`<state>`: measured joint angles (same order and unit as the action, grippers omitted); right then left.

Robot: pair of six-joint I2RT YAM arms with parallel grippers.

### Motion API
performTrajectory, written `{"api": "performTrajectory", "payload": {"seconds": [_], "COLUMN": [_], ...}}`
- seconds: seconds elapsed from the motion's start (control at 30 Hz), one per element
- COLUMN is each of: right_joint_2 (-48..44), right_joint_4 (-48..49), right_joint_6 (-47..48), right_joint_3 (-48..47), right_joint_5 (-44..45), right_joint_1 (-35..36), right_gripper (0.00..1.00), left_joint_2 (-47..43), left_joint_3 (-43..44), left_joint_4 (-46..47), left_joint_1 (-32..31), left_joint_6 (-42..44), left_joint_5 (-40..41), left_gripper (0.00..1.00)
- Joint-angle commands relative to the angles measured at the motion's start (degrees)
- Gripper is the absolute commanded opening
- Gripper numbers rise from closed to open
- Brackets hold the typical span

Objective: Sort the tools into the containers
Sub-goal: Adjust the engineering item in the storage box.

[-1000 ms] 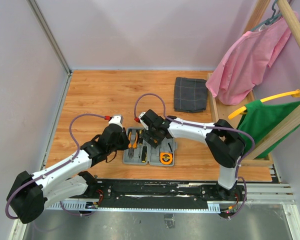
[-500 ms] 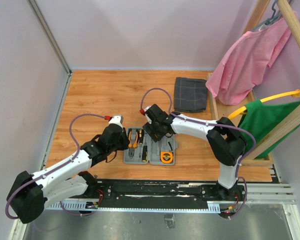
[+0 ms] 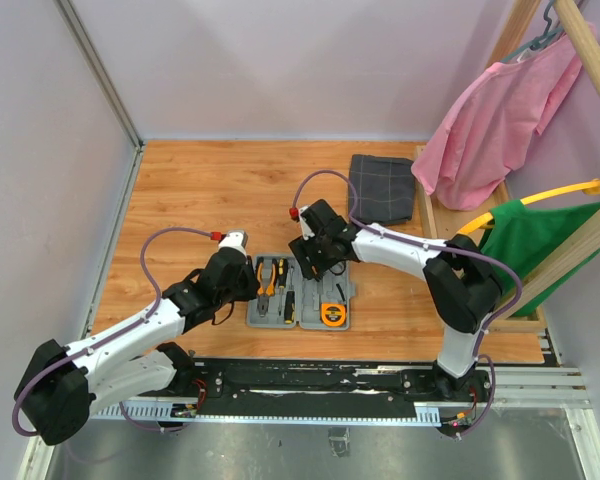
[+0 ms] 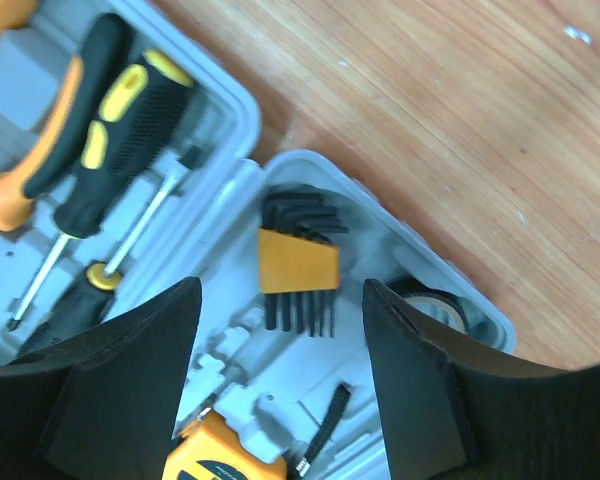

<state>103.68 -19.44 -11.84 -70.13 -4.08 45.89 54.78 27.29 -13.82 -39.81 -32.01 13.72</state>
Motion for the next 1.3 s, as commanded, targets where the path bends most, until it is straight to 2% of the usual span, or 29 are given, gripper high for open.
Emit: {"api": "performTrajectory", "payload": {"seconds": [0.0,0.83,1.27], "right_joint_2": [-0.6,-4.2,-5.5], "right_joint_4": [-0.5,1.0,2.6], "right_joint_6": [-2.1,-3.4,-5.7], "right_joint_3": [1.5,5.7,8.2], "right_joint_5": [-4.7,-12.2,-16.0], "right_joint_1": [-2.1,-2.4,-2.5], "right_gripper": [0.67,0.68,0.63], "left_joint_2": [0.2,1.7,2.3], "left_joint_3": [1.0,0.8,0.8], "left_joint_4": [1.1,2.1,2.7], "left_joint_1": [0.5,0.5,0.5], "left_joint_6": [-0.2,-0.4,-0.4], "left_joint_5": [-0.6,-0.9,-1.4], "left_gripper": [0.22,0.22,0.22]}}
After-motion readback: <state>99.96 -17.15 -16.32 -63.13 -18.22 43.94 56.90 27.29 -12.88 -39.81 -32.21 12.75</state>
